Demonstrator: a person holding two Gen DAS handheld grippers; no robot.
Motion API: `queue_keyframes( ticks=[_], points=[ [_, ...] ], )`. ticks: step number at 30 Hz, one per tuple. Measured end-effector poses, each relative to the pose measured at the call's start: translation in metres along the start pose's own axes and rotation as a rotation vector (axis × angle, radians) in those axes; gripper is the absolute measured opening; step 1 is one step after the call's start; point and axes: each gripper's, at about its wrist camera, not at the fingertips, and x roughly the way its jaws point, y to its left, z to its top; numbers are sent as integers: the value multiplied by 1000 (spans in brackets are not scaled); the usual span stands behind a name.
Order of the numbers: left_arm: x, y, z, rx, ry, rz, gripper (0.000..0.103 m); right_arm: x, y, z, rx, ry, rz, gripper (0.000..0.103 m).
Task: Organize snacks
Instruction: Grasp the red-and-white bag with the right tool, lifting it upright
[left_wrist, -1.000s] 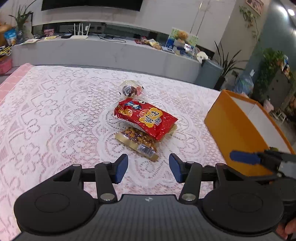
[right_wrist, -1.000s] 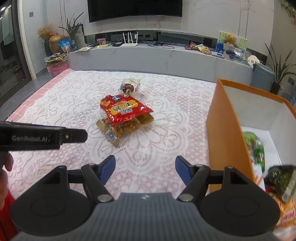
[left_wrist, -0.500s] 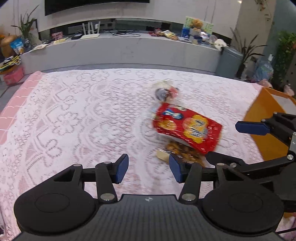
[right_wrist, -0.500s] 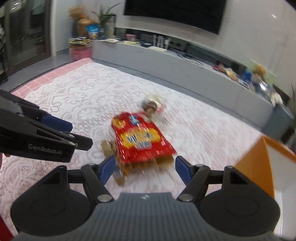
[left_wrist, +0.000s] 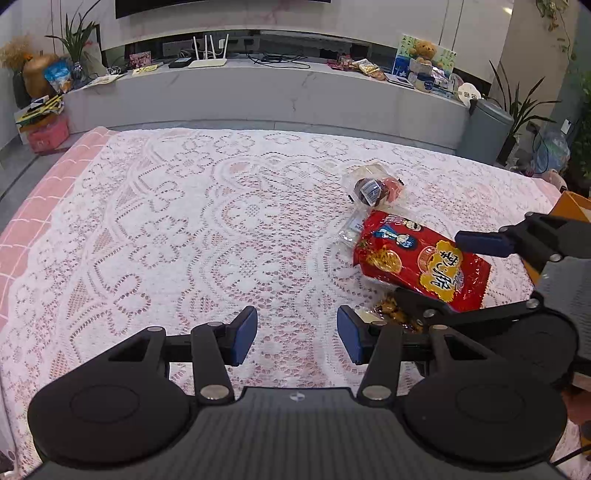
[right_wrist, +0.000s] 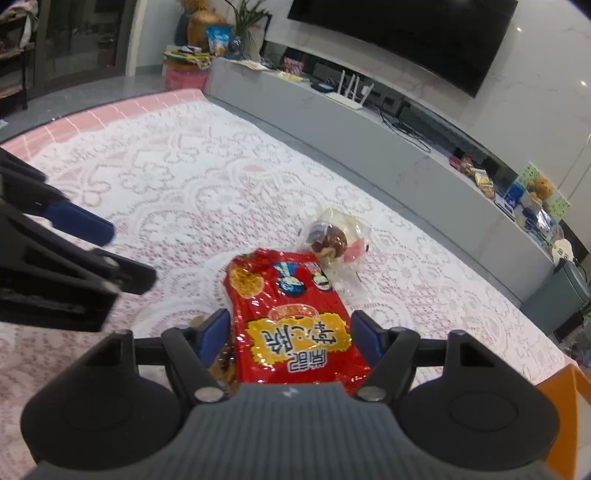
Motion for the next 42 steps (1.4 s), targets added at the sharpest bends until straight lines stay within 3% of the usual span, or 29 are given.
queue_keyframes(
  ticks=[6, 8, 9, 10, 14, 19, 24, 28, 34, 38, 42],
  points=[
    [1, -5, -3, 11, 7, -21, 59, 0, -2, -3, 23, -1, 4, 61],
    [-1, -7, -4, 15, 6, -27, 59, -4, -4, -3, 36, -9, 10, 38],
    [-2, -9, -5, 18, 6, -28, 59, -7, -5, -3, 40, -12, 4, 36],
    [-3, -10, -6, 20, 6, -29, 59, -10, -5, -3, 46, -12, 3, 27],
    [-8, -15, -7, 36, 2, -45, 59, -26, -14, -9, 108, -27, 3, 22],
    [-14, -24, -7, 65, -6, -116, 60, -52, -36, -16, 246, -29, 46, 22],
    [-13, -35, -8, 76, 0, -150, 60, -64, -83, -37, 596, 87, 164, 21],
    [-12, -43, -8, 87, 10, -174, 60, -71, -104, -60, 753, 131, 256, 20],
    [-11, -54, -7, 106, 13, -190, 60, -73, -112, -56, 713, 133, 127, 22],
    [-6, -63, -4, 160, 20, -208, 66, -64, -113, -52, 673, 151, 140, 24],
    [5, -73, -2, 247, 22, -234, 73, -54, -106, -44, 575, 163, 141, 32]
  ],
)
